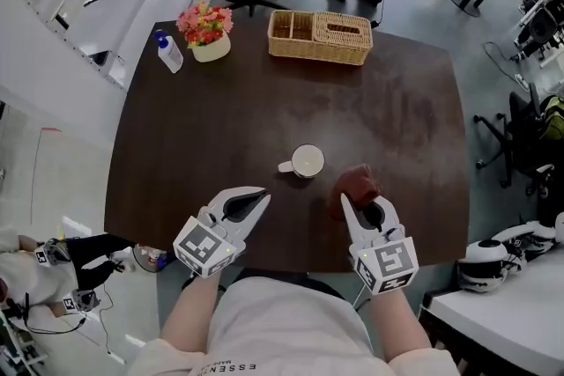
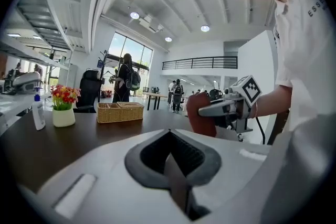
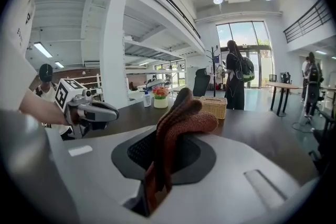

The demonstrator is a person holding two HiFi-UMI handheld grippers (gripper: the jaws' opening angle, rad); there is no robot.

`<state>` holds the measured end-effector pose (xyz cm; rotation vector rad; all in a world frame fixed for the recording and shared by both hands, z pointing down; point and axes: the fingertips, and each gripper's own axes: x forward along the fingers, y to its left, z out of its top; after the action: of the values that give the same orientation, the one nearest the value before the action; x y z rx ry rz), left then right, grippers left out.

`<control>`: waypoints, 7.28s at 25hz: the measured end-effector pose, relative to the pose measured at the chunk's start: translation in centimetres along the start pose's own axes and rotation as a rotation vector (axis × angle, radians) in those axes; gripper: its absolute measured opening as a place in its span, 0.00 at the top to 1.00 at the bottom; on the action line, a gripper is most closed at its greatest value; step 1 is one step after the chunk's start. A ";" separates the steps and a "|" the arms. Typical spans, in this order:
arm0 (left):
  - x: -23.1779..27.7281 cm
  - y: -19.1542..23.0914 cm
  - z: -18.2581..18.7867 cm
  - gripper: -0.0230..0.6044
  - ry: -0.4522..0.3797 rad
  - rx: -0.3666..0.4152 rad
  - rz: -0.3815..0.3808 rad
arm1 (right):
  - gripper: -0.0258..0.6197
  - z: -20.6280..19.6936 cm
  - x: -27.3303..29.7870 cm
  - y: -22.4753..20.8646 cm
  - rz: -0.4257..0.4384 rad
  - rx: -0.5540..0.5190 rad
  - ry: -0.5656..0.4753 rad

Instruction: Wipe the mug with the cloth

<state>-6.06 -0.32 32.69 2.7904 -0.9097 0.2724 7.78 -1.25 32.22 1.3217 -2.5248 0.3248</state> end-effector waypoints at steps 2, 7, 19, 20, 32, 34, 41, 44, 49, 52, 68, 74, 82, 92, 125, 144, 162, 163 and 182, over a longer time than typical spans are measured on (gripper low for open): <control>1.6 2.2 -0.5 0.96 0.022 0.000 -0.017 | 0.84 -0.1 2.1 -1.2 -0.001 0.014 0.029; 5.2 5.0 -3.9 0.96 0.122 0.025 -0.036 | 0.84 -2.5 5.5 -3.8 -0.008 0.059 0.089; 10.4 7.6 -10.3 0.74 0.195 0.025 -0.183 | 0.84 -10.0 10.1 -1.9 0.071 0.087 0.272; 10.7 7.6 -10.5 0.74 0.199 0.023 -0.184 | 0.84 -10.3 10.1 -1.4 0.088 0.092 0.274; 11.0 7.8 -11.2 0.83 0.236 0.128 -0.220 | 0.84 -12.0 12.4 7.6 0.365 -0.063 0.326; 10.9 7.9 -11.5 0.84 0.241 0.144 -0.239 | 0.84 -11.7 13.5 8.4 0.389 -0.116 0.311; 10.6 7.9 -11.6 0.84 0.259 0.171 -0.272 | 0.83 -12.2 14.6 6.5 0.362 0.015 0.334; 10.5 7.6 -11.9 0.84 0.277 0.170 -0.313 | 0.83 -13.0 14.3 4.5 0.318 0.047 0.353; 10.2 6.9 -12.1 0.84 0.287 0.184 -0.365 | 0.83 -13.5 13.8 2.9 0.295 0.039 0.376; 10.1 6.8 -12.0 0.84 0.289 0.192 -0.380 | 0.83 -13.9 13.4 1.3 0.251 0.065 0.389; 9.5 7.7 -11.8 0.84 0.289 0.192 -0.394 | 0.83 -9.6 15.9 -7.5 0.071 -0.010 0.319; 9.6 8.2 -11.5 0.84 0.267 0.160 -0.382 | 0.83 -9.7 18.7 -5.0 0.238 -0.255 0.348; 9.8 8.7 -11.2 0.84 0.262 0.102 -0.330 | 0.84 -11.6 17.3 -2.8 0.357 -0.306 0.406; 9.8 8.8 -11.4 0.84 0.267 0.096 -0.291 | 0.83 -13.1 14.6 -0.7 0.338 -0.309 0.456; 9.9 10.8 -11.3 0.84 0.245 0.144 -0.492 | 0.83 -6.0 25.5 3.3 1.118 -0.325 0.368; 9.7 11.5 -11.5 0.84 0.279 0.124 -0.447 | 0.83 -3.1 22.4 2.8 1.242 -0.135 0.357; 9.5 10.6 -11.4 0.84 0.282 0.112 -0.407 | 0.83 -6.7 17.8 -2.0 1.053 0.156 0.292; 9.5 10.6 -11.4 0.84 0.282 0.109 -0.402 | 0.83 -6.9 17.6 -2.1 1.038 0.166 0.288; 9.7 8.2 -11.4 0.84 0.280 0.269 -0.364 | 0.83 -9.7 14.9 -3.6 0.440 -0.092 0.366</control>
<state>-4.55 -9.53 46.97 2.9783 -0.3125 0.7482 3.91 -11.58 46.63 0.5934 -2.4493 0.4816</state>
